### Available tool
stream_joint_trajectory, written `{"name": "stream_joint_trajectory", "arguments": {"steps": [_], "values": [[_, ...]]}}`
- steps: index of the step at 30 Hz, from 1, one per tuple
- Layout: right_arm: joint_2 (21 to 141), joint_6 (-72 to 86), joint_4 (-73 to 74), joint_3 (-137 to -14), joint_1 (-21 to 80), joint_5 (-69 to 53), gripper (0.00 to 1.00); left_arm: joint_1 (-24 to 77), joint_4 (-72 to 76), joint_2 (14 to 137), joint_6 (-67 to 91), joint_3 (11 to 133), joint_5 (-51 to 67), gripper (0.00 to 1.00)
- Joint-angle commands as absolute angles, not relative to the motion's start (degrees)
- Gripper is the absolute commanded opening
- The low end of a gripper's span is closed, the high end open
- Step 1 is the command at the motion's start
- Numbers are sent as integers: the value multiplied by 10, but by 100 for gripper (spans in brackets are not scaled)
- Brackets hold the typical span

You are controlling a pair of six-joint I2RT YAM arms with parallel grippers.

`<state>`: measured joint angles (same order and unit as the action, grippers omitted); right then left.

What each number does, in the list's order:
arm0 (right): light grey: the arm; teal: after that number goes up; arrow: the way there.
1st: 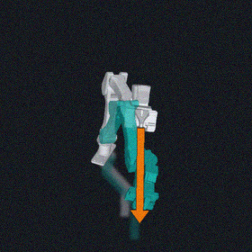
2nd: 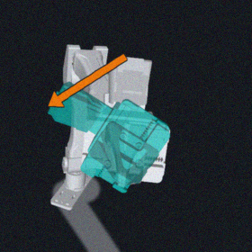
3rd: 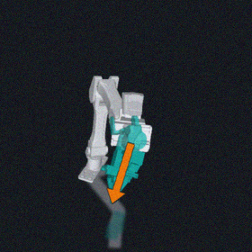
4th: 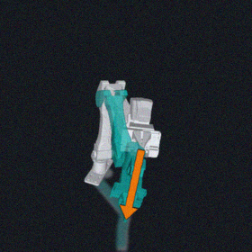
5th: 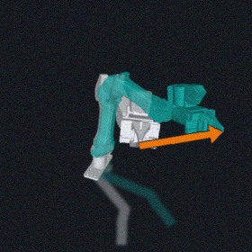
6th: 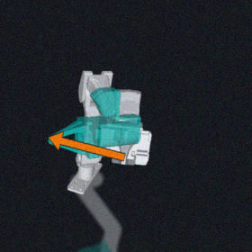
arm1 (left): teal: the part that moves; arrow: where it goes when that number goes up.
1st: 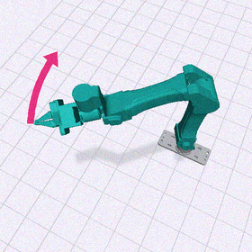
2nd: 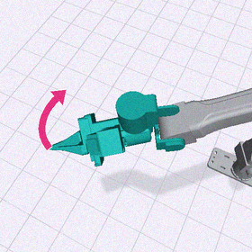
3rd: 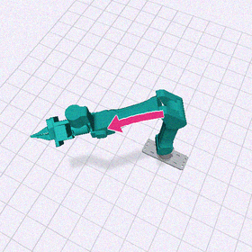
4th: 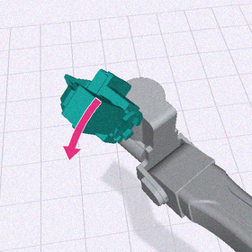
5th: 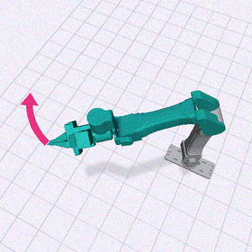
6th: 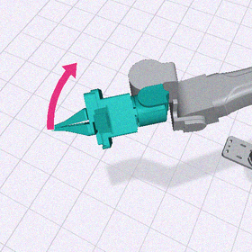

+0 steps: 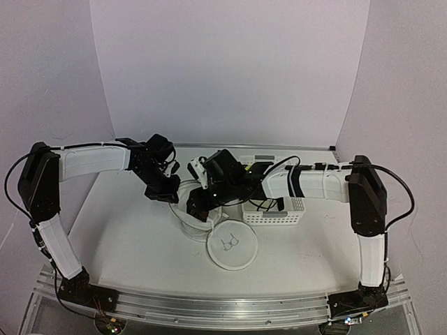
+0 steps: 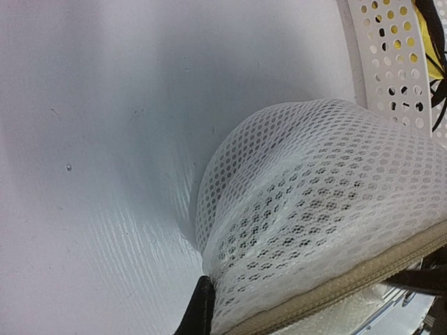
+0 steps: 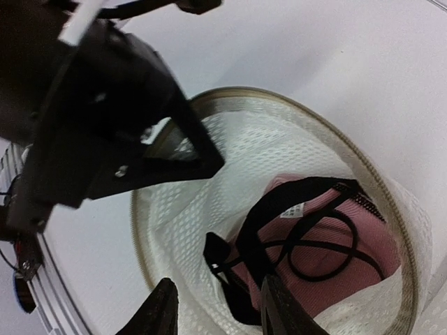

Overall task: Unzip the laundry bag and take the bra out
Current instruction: Pick up the bra from the laundry bag.

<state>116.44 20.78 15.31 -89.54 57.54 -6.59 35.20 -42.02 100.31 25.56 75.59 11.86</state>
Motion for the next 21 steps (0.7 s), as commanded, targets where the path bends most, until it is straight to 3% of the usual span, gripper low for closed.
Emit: {"name": "stream_joint_trajectory", "arguments": {"steps": [1, 6, 10, 14, 21], "values": [[1204, 196, 174, -957, 579, 56, 46, 354, -418, 977, 258, 760, 122, 0], [1247, 181, 222, -1017, 580, 160, 54, 354, -418, 975, 257, 758, 121, 0], [1265, 173, 226, -1030, 580, 213, 66, 353, -418, 974, 256, 755, 119, 0], [1288, 175, 228, -1050, 579, 214, 74, 353, -418, 976, 253, 755, 120, 0], [1331, 191, 227, -1093, 579, 170, 79, 353, -419, 984, 250, 749, 119, 0]]}}
